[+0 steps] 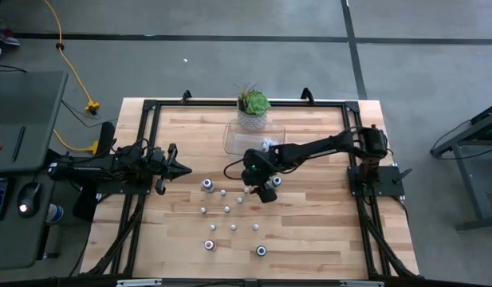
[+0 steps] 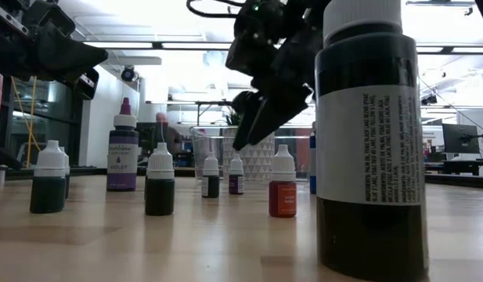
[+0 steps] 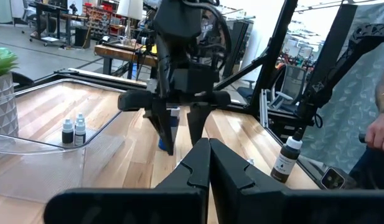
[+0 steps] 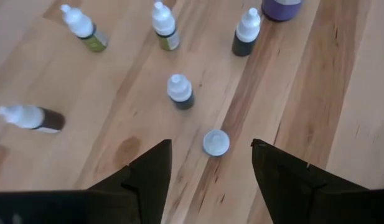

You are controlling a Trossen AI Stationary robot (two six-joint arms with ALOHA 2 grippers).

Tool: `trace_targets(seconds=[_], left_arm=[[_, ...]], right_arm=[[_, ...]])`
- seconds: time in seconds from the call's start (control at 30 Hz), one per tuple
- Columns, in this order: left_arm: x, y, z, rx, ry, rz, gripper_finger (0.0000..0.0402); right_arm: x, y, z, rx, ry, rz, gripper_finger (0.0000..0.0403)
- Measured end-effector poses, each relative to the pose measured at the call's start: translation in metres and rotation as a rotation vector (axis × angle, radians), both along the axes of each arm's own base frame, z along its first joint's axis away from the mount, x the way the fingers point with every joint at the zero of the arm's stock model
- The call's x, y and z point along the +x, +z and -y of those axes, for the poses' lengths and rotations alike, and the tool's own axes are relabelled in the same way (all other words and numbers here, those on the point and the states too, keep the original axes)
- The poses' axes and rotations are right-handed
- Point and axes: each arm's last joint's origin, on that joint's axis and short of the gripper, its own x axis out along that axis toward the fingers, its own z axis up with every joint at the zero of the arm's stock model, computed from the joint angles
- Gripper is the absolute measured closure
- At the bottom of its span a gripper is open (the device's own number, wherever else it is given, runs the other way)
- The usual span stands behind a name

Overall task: Pick & Place food coloring
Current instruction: Put the small black food coloring bottle into the bin

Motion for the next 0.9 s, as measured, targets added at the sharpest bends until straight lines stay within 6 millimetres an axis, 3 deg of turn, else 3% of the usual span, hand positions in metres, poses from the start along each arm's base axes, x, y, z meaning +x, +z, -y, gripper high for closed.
trace_targets(seconds=[0.43,0.9], left_arm=[[0.000,0.000,0.000,0.000,0.000,0.000,0.0401],[0.000,0.000,0.000,0.000,0.000,0.000,0.0401]], right_arm=[[0.008,-0.020,0.001,-0.045,-0.001,-0.007,0.0192],[0.008,-0.021,-0.006,-0.075,-0.007,-0.008,0.0209]])
